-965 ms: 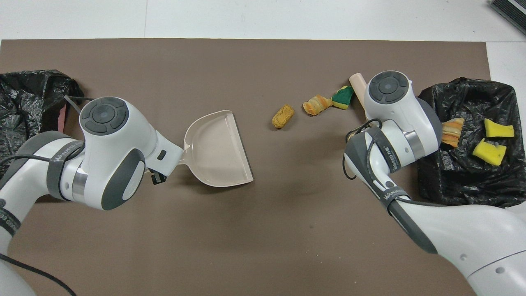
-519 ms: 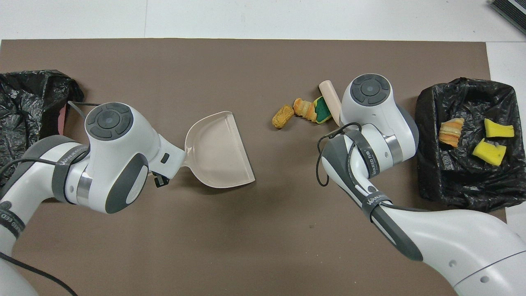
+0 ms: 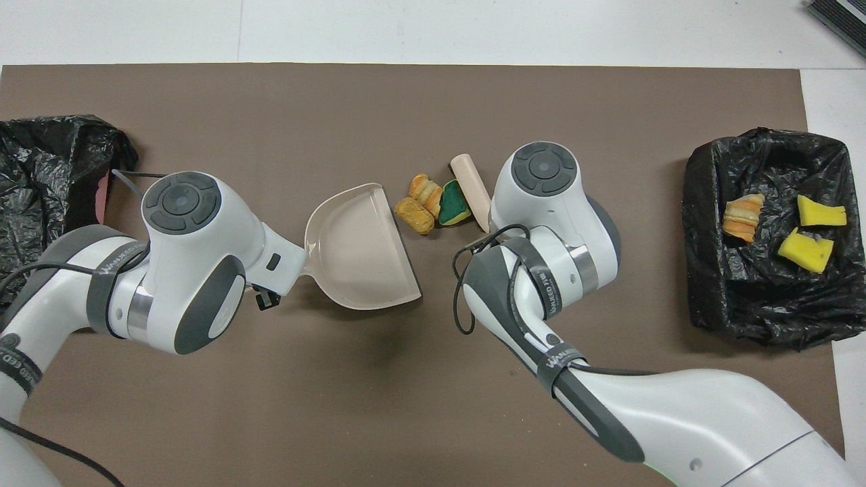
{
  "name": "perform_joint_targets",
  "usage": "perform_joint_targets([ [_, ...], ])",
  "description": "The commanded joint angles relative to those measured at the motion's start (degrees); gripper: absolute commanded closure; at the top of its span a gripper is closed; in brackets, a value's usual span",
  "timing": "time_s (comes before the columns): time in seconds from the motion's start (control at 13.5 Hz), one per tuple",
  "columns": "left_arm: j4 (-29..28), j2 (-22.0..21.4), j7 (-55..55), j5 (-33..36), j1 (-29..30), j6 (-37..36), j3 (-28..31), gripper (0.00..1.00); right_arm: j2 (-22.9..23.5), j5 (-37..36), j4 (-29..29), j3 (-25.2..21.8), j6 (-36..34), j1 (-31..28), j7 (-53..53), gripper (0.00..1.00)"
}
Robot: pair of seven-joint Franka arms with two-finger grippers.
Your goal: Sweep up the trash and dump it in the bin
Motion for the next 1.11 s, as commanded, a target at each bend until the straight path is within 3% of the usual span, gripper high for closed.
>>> perform_joint_targets([
  [0.0,-2.3,-1.8,-2.0,0.2,-0.9,1.4,0.7,1.0,-0.3,4.2,0.1,1.3,2.8,2.0,-0.8,1.0],
  [0.37,-2.9,-2.2,-3.7,0.2,-0.9,1.5,0.6,1.0,-0.6,13.8,0.7,4.9,2.7,2.9,2.0,1.0],
  [0.59,-3.2,-2.3,-4.2,0.2,-0.9,1.5,0.7,1.0,-4.3,14.6,1.4,4.9,1.0,2.5,5.3,1.0],
  [0.82,-3.5,-2.4,-5.5,0.0,-0.7,1.4,0.6,1.0,-9.4,14.6,1.3,3.4,-7.1,0.0,6.0,1.0],
  [1.04,-6.4,-3.6,-5.4,-1.3,-0.8,4.3,0.6,1.0,-10.9,10.2,1.2,2.4,-13.5,-6.1,6.0,1.0],
])
